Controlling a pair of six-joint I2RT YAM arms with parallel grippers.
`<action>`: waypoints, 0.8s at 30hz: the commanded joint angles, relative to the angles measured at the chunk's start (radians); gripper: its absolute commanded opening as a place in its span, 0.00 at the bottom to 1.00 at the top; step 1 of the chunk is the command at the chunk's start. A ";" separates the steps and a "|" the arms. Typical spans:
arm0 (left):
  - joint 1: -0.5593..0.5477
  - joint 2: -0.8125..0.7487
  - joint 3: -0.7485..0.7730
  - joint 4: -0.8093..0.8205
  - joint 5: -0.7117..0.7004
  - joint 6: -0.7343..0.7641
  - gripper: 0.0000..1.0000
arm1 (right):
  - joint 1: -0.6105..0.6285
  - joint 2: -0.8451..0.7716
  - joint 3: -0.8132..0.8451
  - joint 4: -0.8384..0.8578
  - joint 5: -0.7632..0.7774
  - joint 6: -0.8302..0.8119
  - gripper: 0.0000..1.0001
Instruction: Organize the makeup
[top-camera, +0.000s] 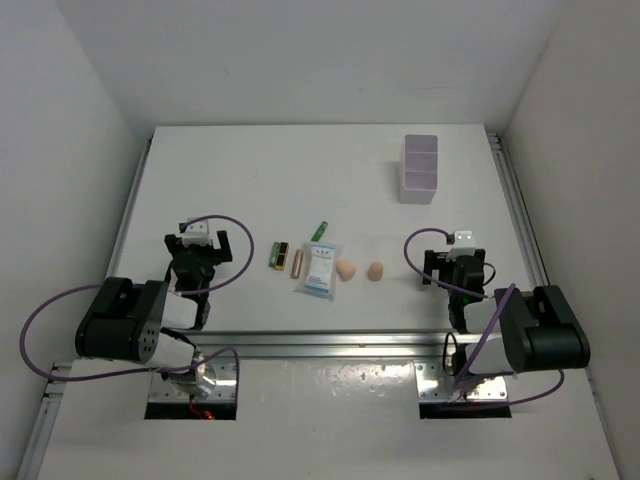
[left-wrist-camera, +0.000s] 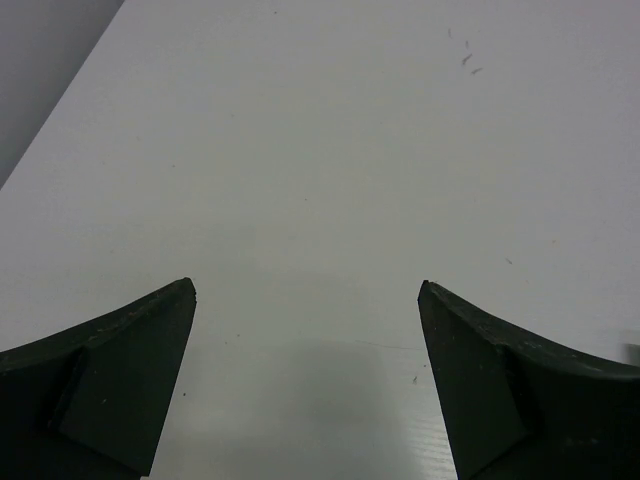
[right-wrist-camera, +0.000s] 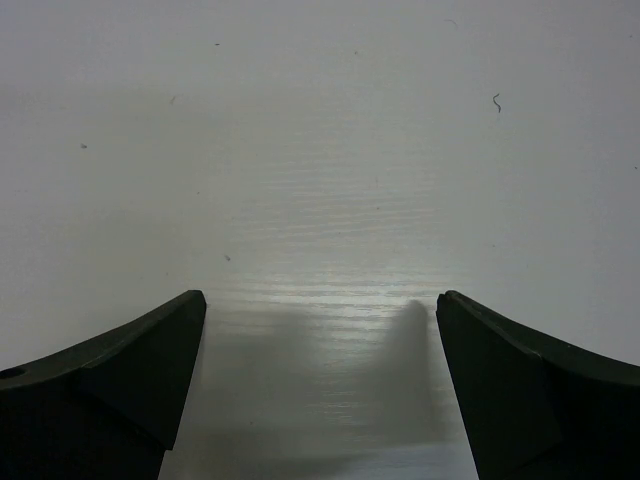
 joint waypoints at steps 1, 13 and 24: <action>-0.004 -0.010 0.018 0.041 -0.009 -0.015 1.00 | -0.005 -0.004 -0.060 0.005 -0.018 -0.006 1.00; -0.004 -0.283 0.171 -0.490 0.132 0.145 1.00 | 0.044 -0.204 0.198 -0.518 0.026 0.011 1.00; -0.034 -0.447 0.389 -0.979 0.251 0.292 1.00 | 0.240 -0.089 0.716 -1.303 -0.200 0.162 0.84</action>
